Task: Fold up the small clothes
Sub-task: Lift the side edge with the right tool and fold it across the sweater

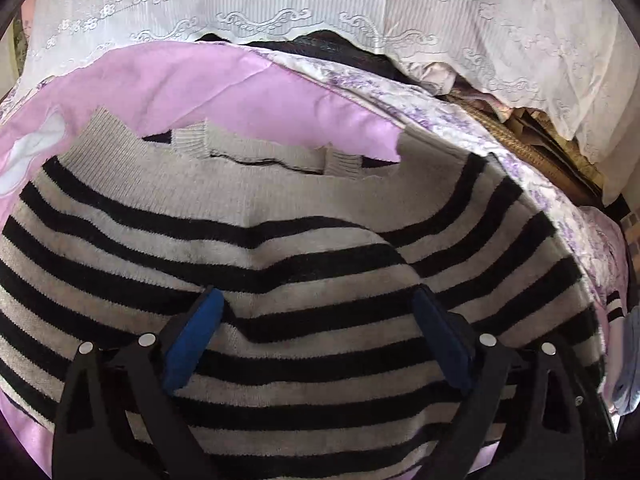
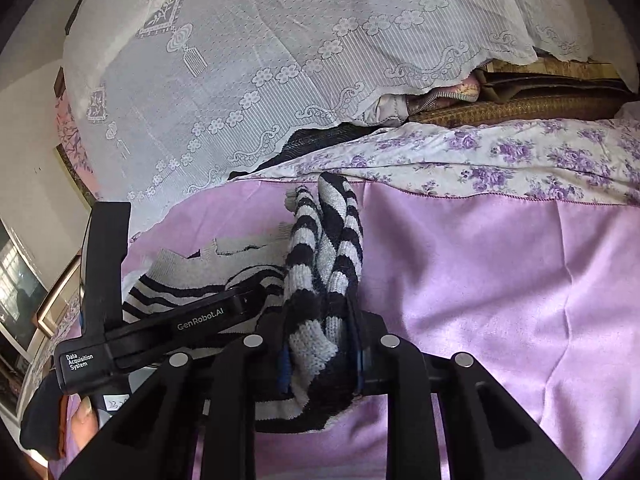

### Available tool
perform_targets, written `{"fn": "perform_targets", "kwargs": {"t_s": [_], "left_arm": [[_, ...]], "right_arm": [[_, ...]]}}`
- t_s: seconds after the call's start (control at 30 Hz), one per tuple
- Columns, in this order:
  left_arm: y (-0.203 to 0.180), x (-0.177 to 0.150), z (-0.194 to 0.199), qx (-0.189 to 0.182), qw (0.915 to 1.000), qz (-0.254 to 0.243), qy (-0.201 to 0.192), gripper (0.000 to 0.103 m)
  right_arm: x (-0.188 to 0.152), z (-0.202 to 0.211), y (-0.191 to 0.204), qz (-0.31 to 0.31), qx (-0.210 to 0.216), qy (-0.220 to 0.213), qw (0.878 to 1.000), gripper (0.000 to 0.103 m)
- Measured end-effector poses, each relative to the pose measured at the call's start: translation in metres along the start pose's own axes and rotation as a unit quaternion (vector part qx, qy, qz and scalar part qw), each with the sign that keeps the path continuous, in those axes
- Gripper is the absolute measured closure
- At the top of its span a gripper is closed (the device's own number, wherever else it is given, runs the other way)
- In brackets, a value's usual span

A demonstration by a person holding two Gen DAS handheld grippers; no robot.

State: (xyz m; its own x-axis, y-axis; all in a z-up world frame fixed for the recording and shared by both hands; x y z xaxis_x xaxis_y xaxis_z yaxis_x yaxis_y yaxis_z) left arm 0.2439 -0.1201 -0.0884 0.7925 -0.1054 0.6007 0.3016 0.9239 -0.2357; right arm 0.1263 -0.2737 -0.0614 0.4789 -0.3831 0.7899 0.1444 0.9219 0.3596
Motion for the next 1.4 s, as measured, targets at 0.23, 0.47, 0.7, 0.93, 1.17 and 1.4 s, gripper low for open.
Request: {"fn": "perform_targets", "kwargs": {"t_s": [0.23,0.47,0.7,0.93,1.17,1.4], "left_arm": [[-0.001,-0.002,0.001,-0.168,0.9832,0.049,0.052,0.02],[0.008,0.005,0.014,-0.212,0.9738,0.052,0.062,0.025],[0.059,0.025,0.063,-0.192,0.9802,0.047,0.015,0.029],[0.151,0.03,0.112,-0.161,0.9825,0.087,-0.038,0.029],[0.234,0.005,0.095,-0.17,0.974,0.15,-0.008,0.029],[0.273,-0.005,0.057,-0.176,0.964,0.196,0.035,0.029]], "right_arm": [[0.001,0.012,0.027,0.019,0.019,-0.013,1.0,0.082],[0.0,0.018,0.057,0.051,0.005,-0.032,0.998,0.082],[0.005,0.015,0.128,0.098,0.022,-0.04,0.994,0.084],[-0.019,-0.012,0.232,0.176,0.039,-0.029,0.983,0.085],[-0.076,-0.051,0.288,0.208,0.054,0.011,0.977,0.087],[-0.128,-0.079,0.296,0.248,0.04,0.051,0.967,0.087]]}}
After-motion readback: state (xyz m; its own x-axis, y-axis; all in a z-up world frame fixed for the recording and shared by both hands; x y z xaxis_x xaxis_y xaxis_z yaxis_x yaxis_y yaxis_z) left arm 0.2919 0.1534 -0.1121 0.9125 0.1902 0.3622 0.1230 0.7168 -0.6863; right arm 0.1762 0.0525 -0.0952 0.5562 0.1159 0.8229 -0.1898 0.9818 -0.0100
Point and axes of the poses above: each gripper's, at about its wrist camera, not at the fingertips, and z roughly against the way its jaws point, y to its left, x to its top, the point moved 4 cm from there along -z, roughly the way its jaws point, and after that the axes turned 3 degrees about -y, right-handed, at the moved point
